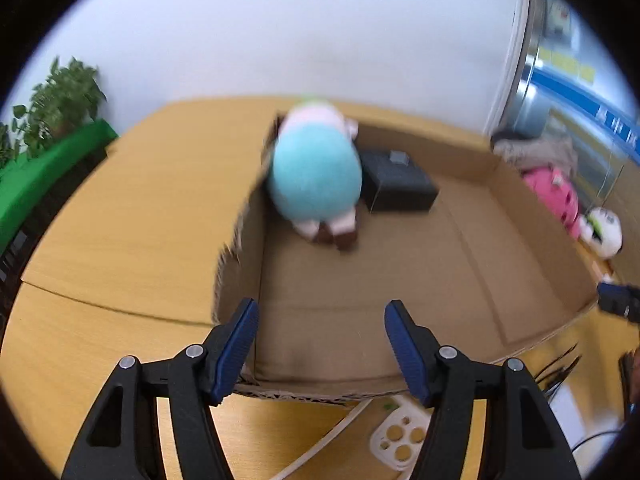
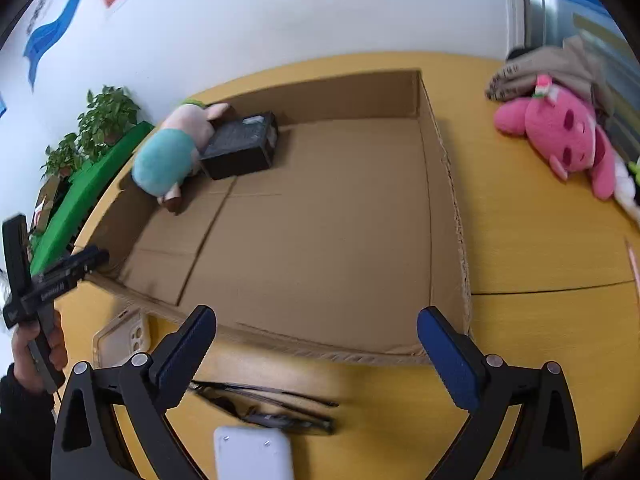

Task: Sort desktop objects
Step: 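Withdraw both tools from the box toward the white rounded device, then close both grippers on the sides of the white rounded device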

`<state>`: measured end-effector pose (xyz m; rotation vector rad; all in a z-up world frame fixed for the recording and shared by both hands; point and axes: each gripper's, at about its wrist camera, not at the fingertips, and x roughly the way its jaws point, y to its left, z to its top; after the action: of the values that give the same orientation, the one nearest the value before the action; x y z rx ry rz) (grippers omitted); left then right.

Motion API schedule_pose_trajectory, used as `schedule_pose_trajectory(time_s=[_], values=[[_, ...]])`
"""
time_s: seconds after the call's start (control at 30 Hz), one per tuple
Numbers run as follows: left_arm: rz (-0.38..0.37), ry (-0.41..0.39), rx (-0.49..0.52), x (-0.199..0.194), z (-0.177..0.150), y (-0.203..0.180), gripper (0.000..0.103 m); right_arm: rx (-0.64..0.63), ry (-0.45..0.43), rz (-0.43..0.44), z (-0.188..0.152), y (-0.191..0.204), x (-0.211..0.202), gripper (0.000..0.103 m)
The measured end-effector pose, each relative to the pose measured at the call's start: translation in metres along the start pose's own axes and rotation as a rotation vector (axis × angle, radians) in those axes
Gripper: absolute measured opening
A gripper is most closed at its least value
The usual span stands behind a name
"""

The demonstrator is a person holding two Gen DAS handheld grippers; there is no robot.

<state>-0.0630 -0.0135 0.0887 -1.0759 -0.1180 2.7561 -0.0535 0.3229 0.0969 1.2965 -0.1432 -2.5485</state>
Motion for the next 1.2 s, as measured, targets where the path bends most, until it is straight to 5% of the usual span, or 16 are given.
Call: schedule_pose_trajectory(time_s=[0.1,0.2,0.27,0.3,0.33,0.47,0.5,0.53,0.57,0.67,0.87,0.93,1.03,1.1,1.17,1.2], values=[[-0.023,-0.092,0.005,-0.037,0.008,-0.012,0.084,-0.072,-0.068,-0.011,-0.007,0.027,-0.03,0.103],[-0.023,-0.134,0.059,-0.064,0.007,-0.036,0.083,-0.13,-0.171,-0.021,-0.018,0.055,-0.056,0.102],[-0.047,-0.176,0.089,-0.081,-0.002,-0.048,0.072,-0.152,-0.233,-0.019,-0.03,0.069,-0.071,0.08],[-0.048,-0.19,0.097,-0.086,-0.004,-0.051,0.039,-0.149,-0.242,-0.004,-0.033,0.072,-0.075,0.039],[-0.041,-0.187,0.108,-0.089,-0.009,-0.059,0.008,-0.138,-0.239,0.013,-0.038,0.075,-0.078,0.01],[-0.1,-0.136,0.097,-0.087,-0.022,-0.069,0.011,-0.111,-0.209,0.034,-0.052,0.079,-0.078,0.024],[-0.123,-0.123,0.101,-0.085,-0.025,-0.071,0.034,-0.116,-0.2,0.041,-0.054,0.081,-0.077,0.068],[-0.137,-0.111,0.107,-0.085,-0.028,-0.075,0.071,-0.122,-0.193,0.039,-0.056,0.083,-0.076,0.103],[-0.14,-0.112,0.108,-0.085,-0.03,-0.078,0.085,-0.131,-0.201,0.028,-0.058,0.087,-0.077,0.101],[-0.146,-0.169,0.084,-0.094,-0.038,-0.083,0.087,-0.16,-0.218,0.025,-0.065,0.094,-0.081,0.103],[-0.205,-0.126,0.097,-0.094,-0.052,-0.093,0.086,-0.131,-0.194,0.032,-0.075,0.091,-0.076,0.103],[-0.214,-0.15,0.09,-0.101,-0.056,-0.094,0.08,-0.122,-0.189,0.023,-0.079,0.088,-0.076,0.103],[-0.207,-0.133,0.09,-0.1,-0.058,-0.096,0.045,-0.123,-0.191,0.01,-0.082,0.086,-0.077,0.103],[-0.219,-0.123,0.083,-0.099,-0.06,-0.095,0.045,-0.134,-0.195,-0.004,-0.083,0.087,-0.078,0.103],[-0.224,-0.133,0.072,-0.101,-0.061,-0.095,0.057,-0.142,-0.2,-0.005,-0.085,0.09,-0.08,0.103],[-0.224,-0.138,0.061,-0.102,-0.062,-0.094,0.075,-0.146,-0.202,-0.005,-0.086,0.091,-0.081,0.103]])
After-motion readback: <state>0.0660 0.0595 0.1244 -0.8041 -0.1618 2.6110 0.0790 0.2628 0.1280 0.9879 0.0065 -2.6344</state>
